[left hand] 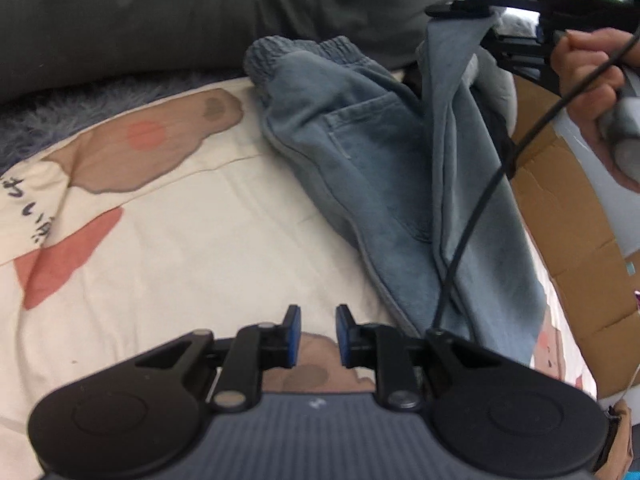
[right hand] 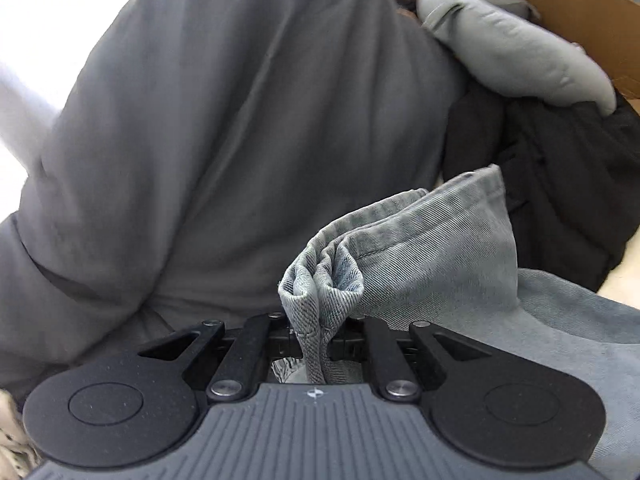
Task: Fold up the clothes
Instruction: 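Lay the held hem onto the jeans with the right tool while the left tool hovers, then open the right tool and release the jeans hem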
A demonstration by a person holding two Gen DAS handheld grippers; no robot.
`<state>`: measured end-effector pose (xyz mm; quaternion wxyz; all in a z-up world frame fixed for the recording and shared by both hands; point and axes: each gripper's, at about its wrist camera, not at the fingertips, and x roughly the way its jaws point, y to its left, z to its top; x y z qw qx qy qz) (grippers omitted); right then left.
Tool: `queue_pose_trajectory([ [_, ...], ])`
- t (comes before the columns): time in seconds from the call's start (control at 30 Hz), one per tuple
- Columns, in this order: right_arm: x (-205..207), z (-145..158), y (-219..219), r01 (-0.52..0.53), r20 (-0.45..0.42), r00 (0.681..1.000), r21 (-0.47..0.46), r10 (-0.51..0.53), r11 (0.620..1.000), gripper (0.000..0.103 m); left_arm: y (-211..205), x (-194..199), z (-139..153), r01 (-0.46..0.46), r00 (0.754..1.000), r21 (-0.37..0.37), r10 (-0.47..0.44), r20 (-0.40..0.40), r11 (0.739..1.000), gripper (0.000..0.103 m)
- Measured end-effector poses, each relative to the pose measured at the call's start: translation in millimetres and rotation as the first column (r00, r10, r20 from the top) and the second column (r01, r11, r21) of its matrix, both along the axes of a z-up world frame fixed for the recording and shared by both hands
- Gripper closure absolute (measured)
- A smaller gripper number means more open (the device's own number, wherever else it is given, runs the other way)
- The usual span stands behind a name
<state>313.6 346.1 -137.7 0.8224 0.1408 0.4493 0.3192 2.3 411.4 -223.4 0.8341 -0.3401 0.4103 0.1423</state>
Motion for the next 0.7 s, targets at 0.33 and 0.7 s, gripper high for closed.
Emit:
queue_pose_trajectory([
  [0.33, -8, -22, 41, -0.14, -0.063, 0.988, 0.002, 0.139, 0.99, 0.052, 7, -3, 3, -0.047, 0.999, 0.006, 0.047, 0.009, 0.999, 0.084],
  [0.7, -21, -4, -75, -0.009, -0.039, 0.999, 0.043, 0.011, 0.999, 0.044, 6, -3, 6, -0.08, 0.996, -0.009, 0.08, 0.038, 0.997, 0.068],
])
